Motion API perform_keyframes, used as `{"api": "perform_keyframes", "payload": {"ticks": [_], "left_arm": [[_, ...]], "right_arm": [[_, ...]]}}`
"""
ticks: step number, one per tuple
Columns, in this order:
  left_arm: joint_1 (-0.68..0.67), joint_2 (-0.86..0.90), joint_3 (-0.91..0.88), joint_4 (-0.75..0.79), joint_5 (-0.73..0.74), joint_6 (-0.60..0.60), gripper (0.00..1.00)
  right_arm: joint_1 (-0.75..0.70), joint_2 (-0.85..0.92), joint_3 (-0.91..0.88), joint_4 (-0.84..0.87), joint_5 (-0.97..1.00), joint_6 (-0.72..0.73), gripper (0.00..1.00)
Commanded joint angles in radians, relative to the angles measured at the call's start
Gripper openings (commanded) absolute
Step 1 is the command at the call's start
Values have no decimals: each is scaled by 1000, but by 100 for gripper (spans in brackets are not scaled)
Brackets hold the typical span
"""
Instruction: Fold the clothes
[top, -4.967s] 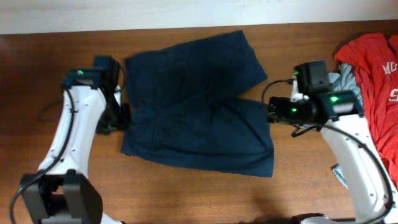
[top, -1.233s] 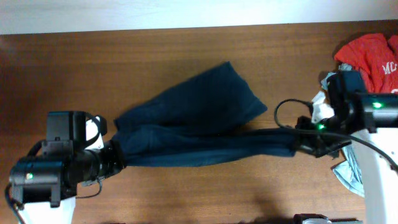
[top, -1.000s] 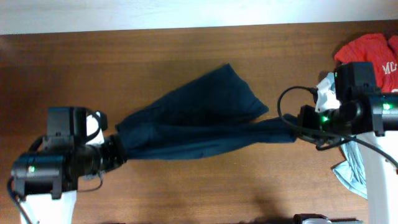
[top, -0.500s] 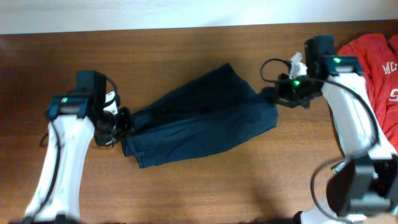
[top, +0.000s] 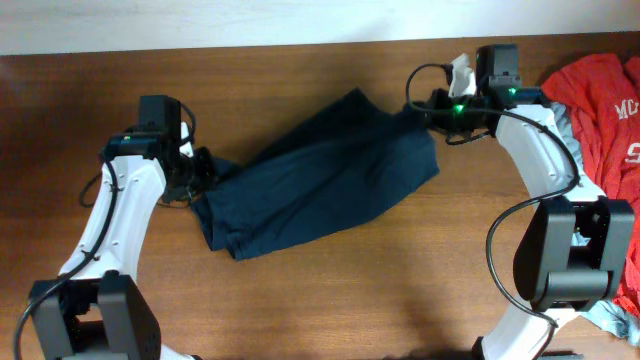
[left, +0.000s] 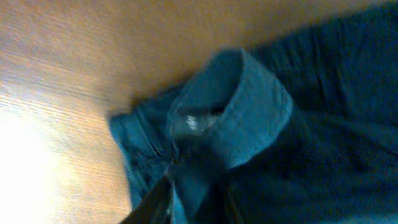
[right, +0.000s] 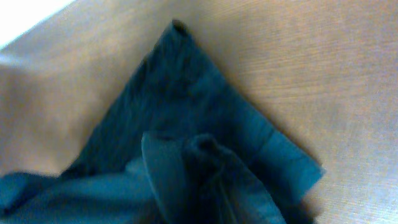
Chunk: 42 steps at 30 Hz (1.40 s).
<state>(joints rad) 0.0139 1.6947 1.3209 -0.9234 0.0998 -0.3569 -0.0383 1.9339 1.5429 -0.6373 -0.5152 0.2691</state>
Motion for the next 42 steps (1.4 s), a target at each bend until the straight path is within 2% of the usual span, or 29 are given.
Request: {"api": "perform_keyframes", "payload": {"ticks": [1,3,4,8,16,18,20,21,24,27,29,32,35,42], "left_arm": [[15,7,12,27,-101,2,42],[20,7,25,17,-118,3,44],[27,7,37,2,-119,3,44],[51,3,113,-107,-119,4,50],[46,-15,294,-295,-108,117,49],[31,-22,311,-297,-40,197,36],[3,-23,310,-294,44,301,16],[-16,-21,303,-293,61,346,9],[-90,-14,262,-282,62,504,3],[-175,-10,194,-224,70,637,0],[-231,-9,131,-144,67,715,1],[-279,-1,32,13,-21,718,0],[-275,31,-47,149,-139,628,0],[-204,192,-75,267,-163,531,0]], "right_arm": [[26,3,18,40,39,-7,66],[38,3,18,51,56,-7,84],[37,3,18,51,59,-7,87],[16,3,19,5,58,-8,88],[-43,2,19,-170,47,-88,86],[-42,2,19,-200,39,-110,78],[-32,2,19,-229,0,-125,65],[-23,2,19,-241,-23,-135,57],[17,3,19,-265,-41,-142,25],[78,3,10,-259,-23,-142,8],[118,5,4,-244,11,-141,7],[176,24,-2,-221,101,-112,7],[219,68,-2,-207,120,-103,6],[280,227,-2,-170,129,-99,4]]}}
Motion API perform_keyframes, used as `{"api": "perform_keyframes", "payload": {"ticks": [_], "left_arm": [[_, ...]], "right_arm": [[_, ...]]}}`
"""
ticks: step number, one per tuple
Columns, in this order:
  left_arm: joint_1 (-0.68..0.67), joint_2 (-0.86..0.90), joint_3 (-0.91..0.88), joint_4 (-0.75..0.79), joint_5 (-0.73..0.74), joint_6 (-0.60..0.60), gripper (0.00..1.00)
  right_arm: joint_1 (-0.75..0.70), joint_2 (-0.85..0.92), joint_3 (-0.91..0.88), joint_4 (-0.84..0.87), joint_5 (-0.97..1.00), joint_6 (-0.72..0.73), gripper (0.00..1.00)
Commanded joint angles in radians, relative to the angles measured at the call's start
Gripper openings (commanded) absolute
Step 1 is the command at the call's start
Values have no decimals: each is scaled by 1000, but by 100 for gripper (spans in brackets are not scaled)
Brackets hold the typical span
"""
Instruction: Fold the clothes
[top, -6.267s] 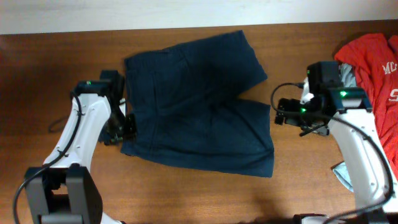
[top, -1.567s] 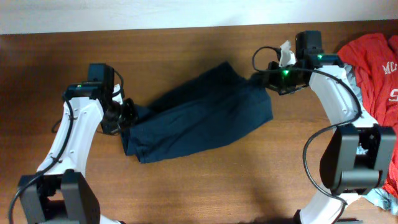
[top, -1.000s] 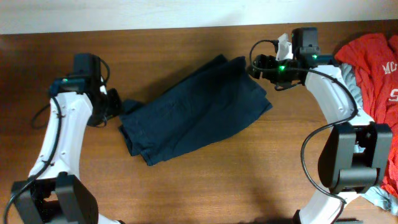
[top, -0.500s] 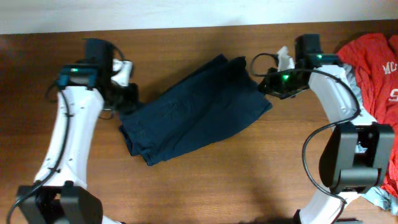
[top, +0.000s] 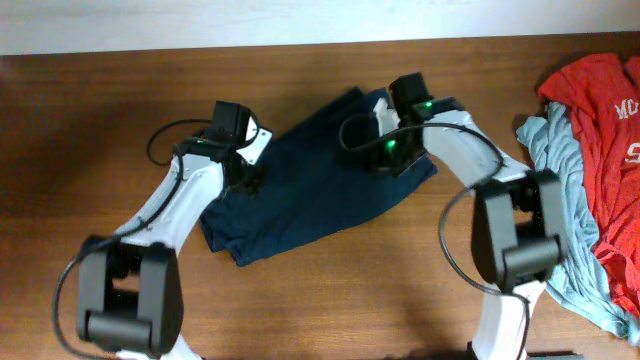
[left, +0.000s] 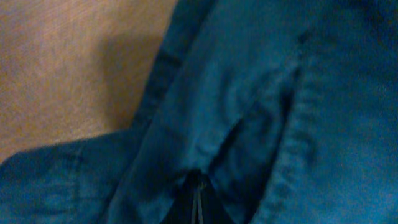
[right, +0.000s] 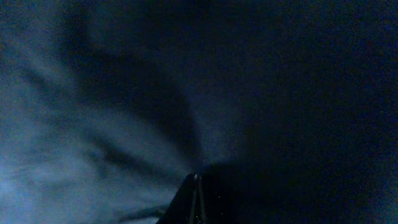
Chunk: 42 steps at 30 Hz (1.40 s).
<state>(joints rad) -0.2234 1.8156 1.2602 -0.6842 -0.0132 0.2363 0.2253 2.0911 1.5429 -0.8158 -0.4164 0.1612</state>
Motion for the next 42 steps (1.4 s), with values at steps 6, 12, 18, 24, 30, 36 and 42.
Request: {"api": "perform_keyframes", "payload": {"ticks": [6,12,18,24,30,36,42], "left_arm": [[82,147,-14,60,-132,-176,0],[114,130,42,0,-187,-181,1],[115,57,256,-194,-161,-223,9],[111,-23,396,-395,170,-226,14],[59,-37,380,-513,198,-253,15],[-43,-33,219,-452,200,-261,14],[-71,-32,-1,-312,182,-357,15]], "right_arm": [[14,116,-2,-31,163,31,4],[14,113,-2,-115,246,30,4],[14,92,-2,-317,308,215,4],[38,9,-2,-360,301,199,4],[49,-213,-1,-195,286,46,4],[48,-316,-1,-146,259,26,16],[50,-282,-2,-210,193,-17,16]]}}
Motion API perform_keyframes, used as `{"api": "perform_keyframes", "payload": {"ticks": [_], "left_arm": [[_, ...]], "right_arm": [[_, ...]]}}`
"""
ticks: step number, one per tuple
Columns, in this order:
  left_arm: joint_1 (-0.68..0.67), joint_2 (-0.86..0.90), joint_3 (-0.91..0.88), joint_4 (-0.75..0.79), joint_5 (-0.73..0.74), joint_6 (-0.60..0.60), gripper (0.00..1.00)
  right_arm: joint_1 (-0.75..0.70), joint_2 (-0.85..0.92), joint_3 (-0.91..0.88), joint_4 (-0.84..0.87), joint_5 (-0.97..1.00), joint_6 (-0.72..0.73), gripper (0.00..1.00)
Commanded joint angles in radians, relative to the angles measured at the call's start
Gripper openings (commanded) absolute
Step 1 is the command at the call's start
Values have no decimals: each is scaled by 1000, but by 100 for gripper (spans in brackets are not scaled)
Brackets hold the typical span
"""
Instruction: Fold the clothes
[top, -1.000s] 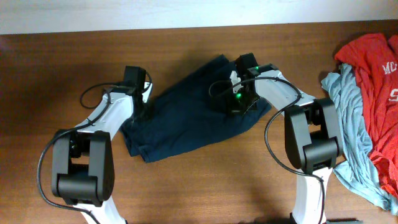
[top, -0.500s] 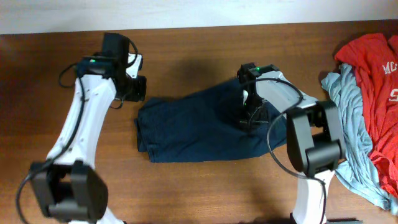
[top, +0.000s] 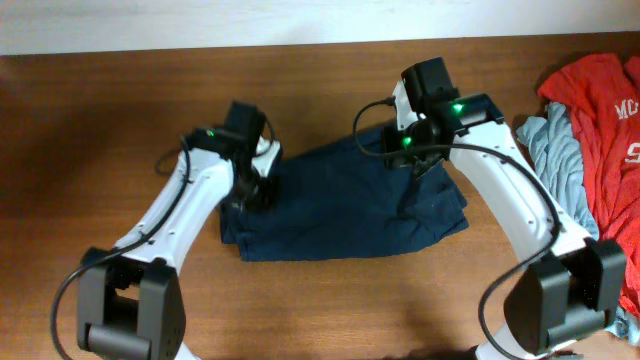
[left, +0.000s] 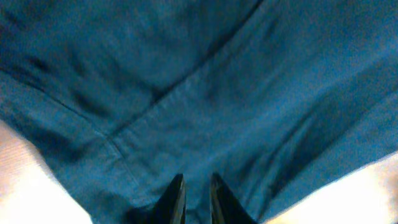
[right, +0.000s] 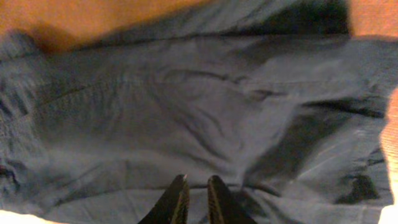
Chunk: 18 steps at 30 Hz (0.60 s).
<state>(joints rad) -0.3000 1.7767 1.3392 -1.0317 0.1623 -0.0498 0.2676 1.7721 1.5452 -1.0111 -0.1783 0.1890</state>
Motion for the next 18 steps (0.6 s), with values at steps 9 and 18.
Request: {"api": "perform_keyframes", "payload": {"ticks": [9,18], "left_arm": [[11,22,-274,156,-78,-229,15],[143,105,-292,211,-159,-367,15]], "right_arm": [[8,131,-4,-2,-55,-62,16],[8,148,-4,6,-54,-62,16]]}}
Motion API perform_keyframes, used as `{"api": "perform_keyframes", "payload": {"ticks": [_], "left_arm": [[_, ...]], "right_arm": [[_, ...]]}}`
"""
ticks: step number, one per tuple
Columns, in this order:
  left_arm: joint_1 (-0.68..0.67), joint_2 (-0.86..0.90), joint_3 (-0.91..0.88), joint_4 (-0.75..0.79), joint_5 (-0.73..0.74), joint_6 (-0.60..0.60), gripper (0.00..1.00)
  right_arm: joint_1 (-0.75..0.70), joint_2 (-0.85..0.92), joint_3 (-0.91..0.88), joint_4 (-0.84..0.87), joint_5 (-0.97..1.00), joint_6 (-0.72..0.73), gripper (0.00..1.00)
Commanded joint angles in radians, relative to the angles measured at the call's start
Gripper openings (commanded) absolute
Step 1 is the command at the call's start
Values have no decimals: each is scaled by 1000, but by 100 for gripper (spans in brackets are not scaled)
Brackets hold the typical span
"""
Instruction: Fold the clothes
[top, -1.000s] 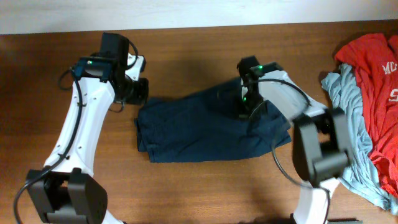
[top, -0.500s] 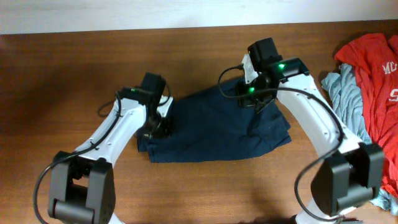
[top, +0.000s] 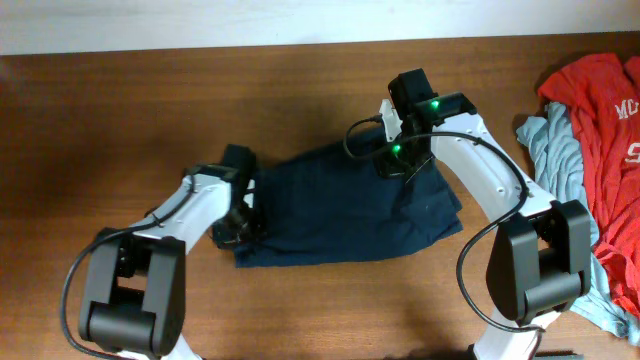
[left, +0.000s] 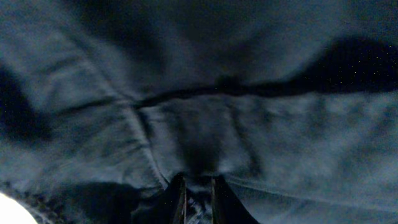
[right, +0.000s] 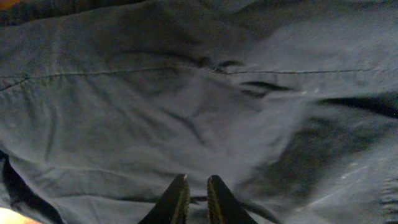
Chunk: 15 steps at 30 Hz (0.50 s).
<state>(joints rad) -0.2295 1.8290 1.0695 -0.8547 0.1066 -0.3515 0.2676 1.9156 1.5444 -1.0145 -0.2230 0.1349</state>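
Note:
A dark navy garment (top: 340, 205) lies folded in a rough rectangle at the middle of the table. My left gripper (top: 240, 222) is low at its left edge. In the left wrist view the gripper (left: 197, 186) presses into the navy cloth (left: 249, 124), its jaws a narrow gap apart with a wrinkle of cloth between the tips. My right gripper (top: 393, 168) is over the garment's upper right part. In the right wrist view it (right: 197, 186) hovers just above the flat cloth (right: 186, 93), jaws slightly apart and holding nothing.
A red shirt (top: 600, 90) and a light blue-grey garment (top: 555, 150) are piled at the table's right edge, beside the right arm's base. Bare wooden tabletop (top: 120, 100) surrounds the navy garment. A white strip runs along the far edge.
My left gripper has moved from the garment's upper left corner down to its left edge and now sits lower, in the cloth. My right gripper is closer to the cloth, nearly at the same spot.
First the navy garment lay stretched diagonally, each gripper shut on one end. Then both grippers, still shut on cloth, were over the garment's upper part. After that the garment lay as a folded rectangle with both grippers released above it. Now the left one is at its left edge.

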Motion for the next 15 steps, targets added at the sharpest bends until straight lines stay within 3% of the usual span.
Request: {"api": "perform_keyframes", "payload": {"ticks": [1,4,7,15], "left_arm": [[96,53,-22,48,-103,-48,15],[139,53,-21,69,-72,18,16],[150,53,-21,71,-71,74,16],[150,53,-21,97,-88,80,18]], "right_arm": [[8,6,-3,18,-9,-8,16],[8,22,-3,62,-10,-8,16],[8,56,-3,126,-21,-7,9],[8,210,-3,192,-127,15,6]]}}
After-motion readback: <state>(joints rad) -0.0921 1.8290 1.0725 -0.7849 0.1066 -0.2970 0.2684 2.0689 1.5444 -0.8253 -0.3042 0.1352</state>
